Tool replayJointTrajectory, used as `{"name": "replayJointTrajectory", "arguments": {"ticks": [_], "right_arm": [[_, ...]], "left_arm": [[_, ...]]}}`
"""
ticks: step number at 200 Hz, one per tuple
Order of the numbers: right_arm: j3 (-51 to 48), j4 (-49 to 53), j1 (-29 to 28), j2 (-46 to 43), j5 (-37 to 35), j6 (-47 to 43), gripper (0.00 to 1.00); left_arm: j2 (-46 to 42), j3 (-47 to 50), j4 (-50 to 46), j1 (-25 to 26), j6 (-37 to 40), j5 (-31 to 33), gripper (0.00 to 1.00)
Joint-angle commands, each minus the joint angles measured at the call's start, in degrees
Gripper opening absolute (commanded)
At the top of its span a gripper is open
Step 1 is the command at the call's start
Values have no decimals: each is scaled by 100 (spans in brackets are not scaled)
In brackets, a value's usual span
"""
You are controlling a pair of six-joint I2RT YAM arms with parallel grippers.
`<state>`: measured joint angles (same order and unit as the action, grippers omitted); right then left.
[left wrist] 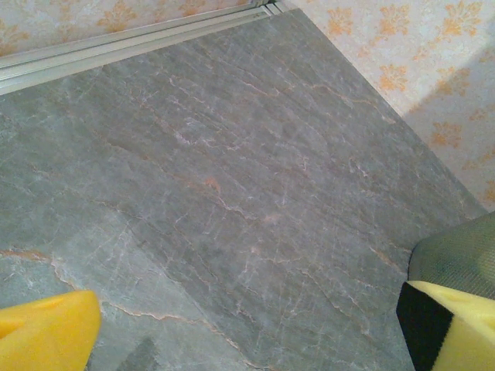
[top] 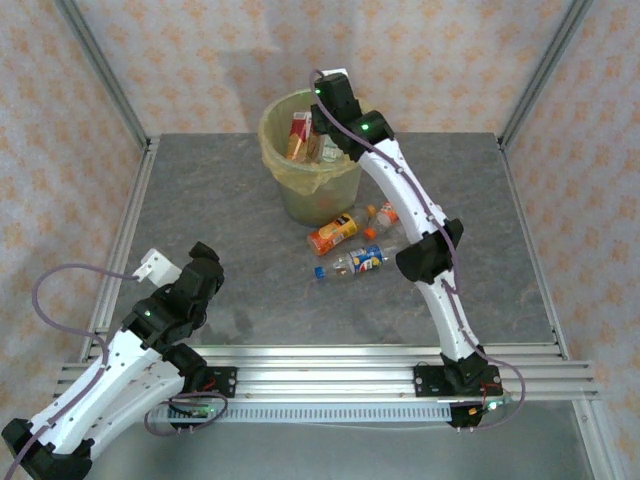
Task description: Put the plastic bottles in the bin
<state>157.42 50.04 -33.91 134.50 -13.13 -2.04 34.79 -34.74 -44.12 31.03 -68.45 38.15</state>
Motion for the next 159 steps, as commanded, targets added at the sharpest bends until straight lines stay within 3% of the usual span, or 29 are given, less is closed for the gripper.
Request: {"name": "replayJointTrajectory", "arguments": {"ticks": [1,48,89,112,135,159], "right_arm": [[149,453,51,-417,-463,83,50],[50,722,51,-649,-780,157,44],[-926,628,51,-917,-902,328,42],[-1394,384,51,-1047,-635,493,45],[-1546,262,51,-1026,-358,671,56],[-1417,234,51,-899,-42,737,57]], "left_arm": [[26,-138,-9,9,86,219,100],[-23,-147,-105,9,59,284,100],[-138,-147,-175,8,77,408,100],[-181,-156,-211,4,77,439,100],[-200,-156,-236,7,77,439,100],[-187,-156,-213,8,77,423,100]]}}
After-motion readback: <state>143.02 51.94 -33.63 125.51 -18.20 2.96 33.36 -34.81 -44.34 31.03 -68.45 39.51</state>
